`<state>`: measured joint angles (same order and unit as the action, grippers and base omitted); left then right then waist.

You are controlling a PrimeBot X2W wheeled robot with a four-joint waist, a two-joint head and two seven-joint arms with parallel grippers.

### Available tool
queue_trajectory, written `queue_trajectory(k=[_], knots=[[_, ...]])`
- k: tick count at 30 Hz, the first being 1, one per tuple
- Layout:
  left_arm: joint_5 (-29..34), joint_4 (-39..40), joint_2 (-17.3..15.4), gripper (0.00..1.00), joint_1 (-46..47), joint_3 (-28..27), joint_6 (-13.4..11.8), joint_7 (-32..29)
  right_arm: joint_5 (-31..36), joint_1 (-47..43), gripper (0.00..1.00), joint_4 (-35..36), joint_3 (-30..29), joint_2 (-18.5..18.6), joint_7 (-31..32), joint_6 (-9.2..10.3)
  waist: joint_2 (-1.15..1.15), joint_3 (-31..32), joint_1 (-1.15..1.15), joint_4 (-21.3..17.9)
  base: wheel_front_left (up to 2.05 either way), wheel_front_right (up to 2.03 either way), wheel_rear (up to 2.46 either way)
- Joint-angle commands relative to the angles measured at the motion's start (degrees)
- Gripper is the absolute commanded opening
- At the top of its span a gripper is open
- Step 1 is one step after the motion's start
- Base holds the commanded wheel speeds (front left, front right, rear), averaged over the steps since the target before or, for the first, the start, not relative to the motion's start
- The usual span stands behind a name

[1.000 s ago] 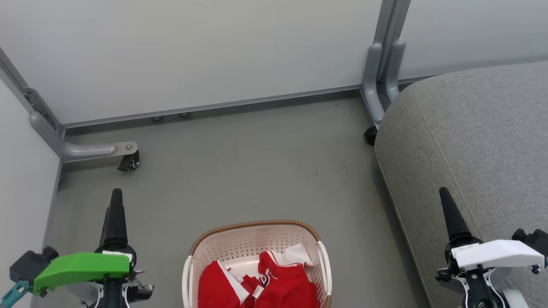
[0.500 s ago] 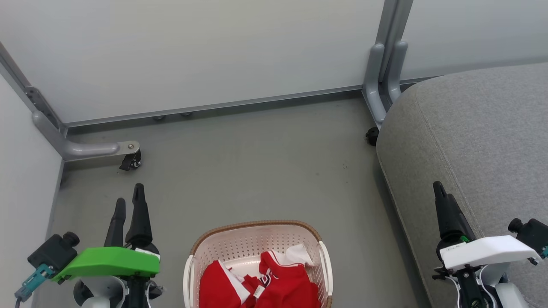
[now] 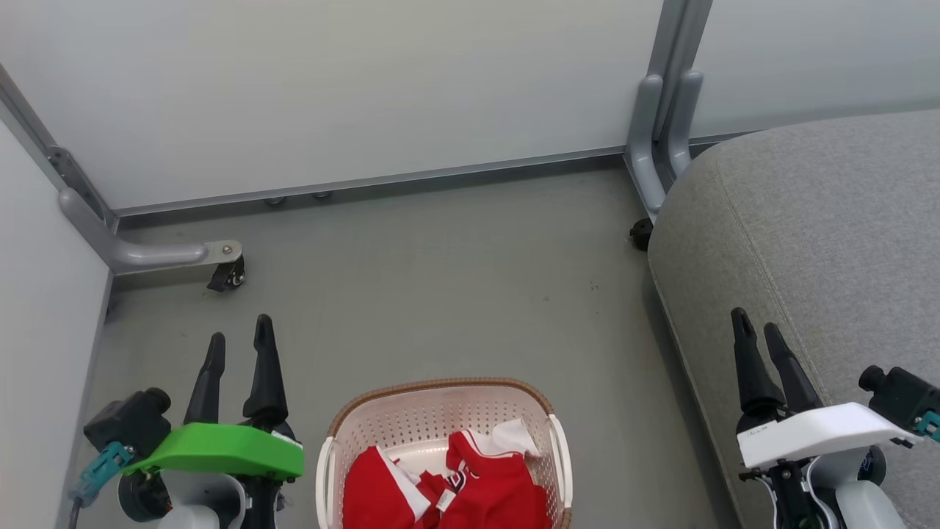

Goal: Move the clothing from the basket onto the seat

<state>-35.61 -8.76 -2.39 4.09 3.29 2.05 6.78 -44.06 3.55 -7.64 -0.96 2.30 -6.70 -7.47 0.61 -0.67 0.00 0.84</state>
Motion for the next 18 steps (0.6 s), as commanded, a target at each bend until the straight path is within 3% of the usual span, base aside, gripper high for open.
queue_trajectory(k=[1, 18], knots=[[2.0, 0.5, -0.4, 1.00, 1.1, 0.1, -0.3, 0.6, 2.2, 0.0, 1.00, 1.0, 0.2, 0.4, -0.7, -0.03, -0.30, 0.0, 0.00, 0.0, 0.00, 0.00, 0.00], [12.8, -0.1, -0.7, 1.00, 1.6, 1.9, -2.0, 3.1, 13.4, -0.6, 1.00, 2.2, 1.1, 0.5, -3.2, -0.03, -0.38, 0.0, 0.00, 0.7, 0.00, 0.00, 0.00]])
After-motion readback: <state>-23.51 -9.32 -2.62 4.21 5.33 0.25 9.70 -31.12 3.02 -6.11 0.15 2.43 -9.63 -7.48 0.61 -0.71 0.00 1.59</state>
